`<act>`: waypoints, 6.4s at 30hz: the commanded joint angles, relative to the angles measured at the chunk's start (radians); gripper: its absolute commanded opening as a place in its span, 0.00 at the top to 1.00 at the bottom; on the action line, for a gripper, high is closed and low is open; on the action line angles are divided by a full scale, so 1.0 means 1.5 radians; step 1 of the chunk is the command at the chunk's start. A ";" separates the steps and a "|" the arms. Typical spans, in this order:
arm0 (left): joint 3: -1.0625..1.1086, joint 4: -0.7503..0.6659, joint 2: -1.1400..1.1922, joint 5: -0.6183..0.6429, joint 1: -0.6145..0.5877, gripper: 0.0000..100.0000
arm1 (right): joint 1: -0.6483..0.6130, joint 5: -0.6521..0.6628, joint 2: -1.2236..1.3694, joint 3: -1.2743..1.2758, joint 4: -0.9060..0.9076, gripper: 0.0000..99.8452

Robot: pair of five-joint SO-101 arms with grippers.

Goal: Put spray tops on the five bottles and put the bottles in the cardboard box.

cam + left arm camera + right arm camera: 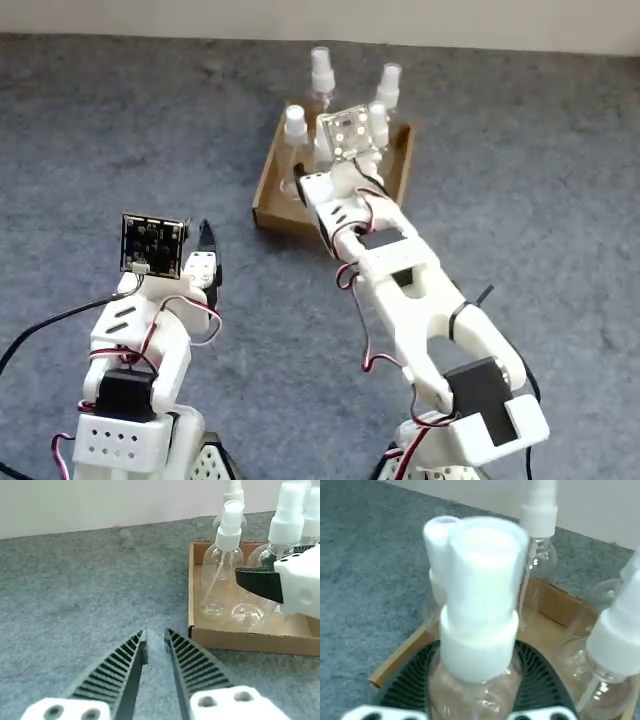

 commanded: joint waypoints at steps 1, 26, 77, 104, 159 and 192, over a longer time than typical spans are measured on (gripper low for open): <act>-0.003 -0.014 -0.005 -0.001 -0.010 0.99 | -0.011 0.007 -0.008 -0.005 -0.017 0.99; -0.003 -0.014 -0.005 -0.001 -0.010 0.99 | -0.013 0.050 -0.005 0.024 -0.016 0.96; -0.001 -0.029 0.002 -0.002 -0.010 0.99 | -0.027 0.050 -0.077 0.072 0.013 0.70; -0.001 -0.029 0.002 -0.002 -0.010 0.99 | -0.024 0.051 -0.374 0.069 0.238 0.70; 0.252 -0.085 0.002 -0.002 -0.189 0.99 | 0.279 0.054 -1.173 0.776 0.749 0.97; 0.252 0.124 -0.005 0.000 -0.186 0.99 | 0.294 0.051 -1.173 0.776 0.799 0.97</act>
